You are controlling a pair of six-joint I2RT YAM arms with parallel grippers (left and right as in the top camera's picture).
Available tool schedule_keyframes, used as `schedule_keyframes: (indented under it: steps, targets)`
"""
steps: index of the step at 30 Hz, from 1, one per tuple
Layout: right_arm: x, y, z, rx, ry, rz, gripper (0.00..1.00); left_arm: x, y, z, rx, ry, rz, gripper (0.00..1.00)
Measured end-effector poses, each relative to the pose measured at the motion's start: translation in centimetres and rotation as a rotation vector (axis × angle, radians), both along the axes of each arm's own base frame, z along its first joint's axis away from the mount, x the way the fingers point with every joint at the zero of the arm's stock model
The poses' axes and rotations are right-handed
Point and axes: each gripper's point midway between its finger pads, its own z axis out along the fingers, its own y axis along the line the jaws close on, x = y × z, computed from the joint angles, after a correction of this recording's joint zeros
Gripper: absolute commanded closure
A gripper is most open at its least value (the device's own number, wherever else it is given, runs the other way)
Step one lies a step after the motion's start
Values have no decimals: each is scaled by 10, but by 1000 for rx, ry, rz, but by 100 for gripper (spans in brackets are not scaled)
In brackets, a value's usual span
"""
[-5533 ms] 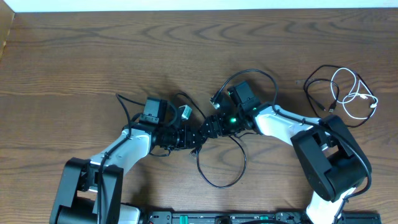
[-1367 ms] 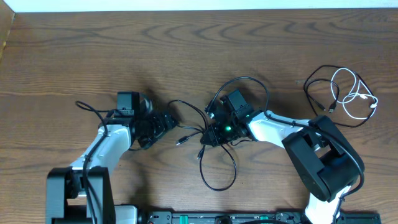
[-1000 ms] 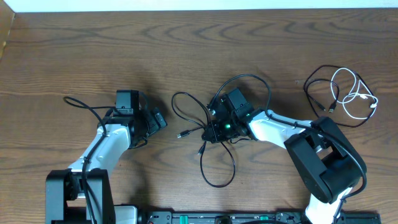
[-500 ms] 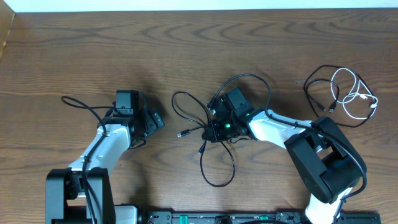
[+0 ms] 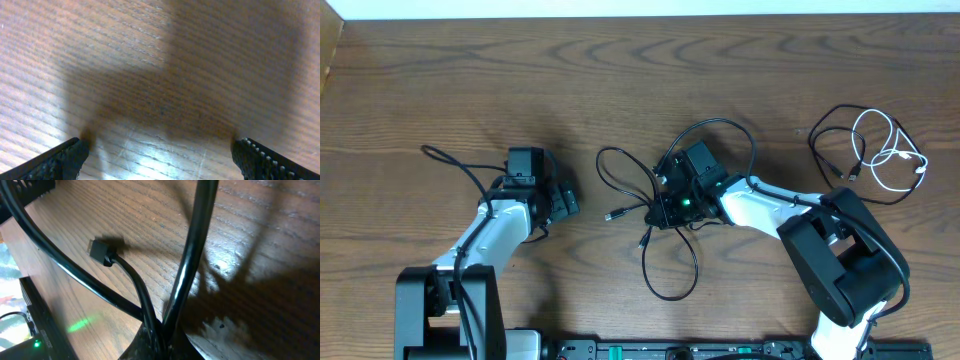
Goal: Untangle cables
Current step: 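Pull the left gripper leftward away from the right gripper, then carry the black cable rightward with the right gripper toward the white cable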
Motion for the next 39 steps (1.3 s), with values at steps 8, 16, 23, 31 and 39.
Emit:
schedule_keyframes:
  steps: [8,16,23,31,39]
  targets:
    - [0,0,0,0,0,0,99,-1,-2,-1,32,10,-115,2]
    - [0,0,0,0,0,0,99,-2,-28,-1,48,11,-289,2]
    - [0,0,0,-2,7,-4,99,-2,-42,-1,43,6,-346,2]
    - [1,-6,1,-37,12,-37,99,-8,-42,12,49,-25,-366,2]
    - [1,-7,1,-43,12,-43,99,-3,-43,53,55,-156,-364,2]
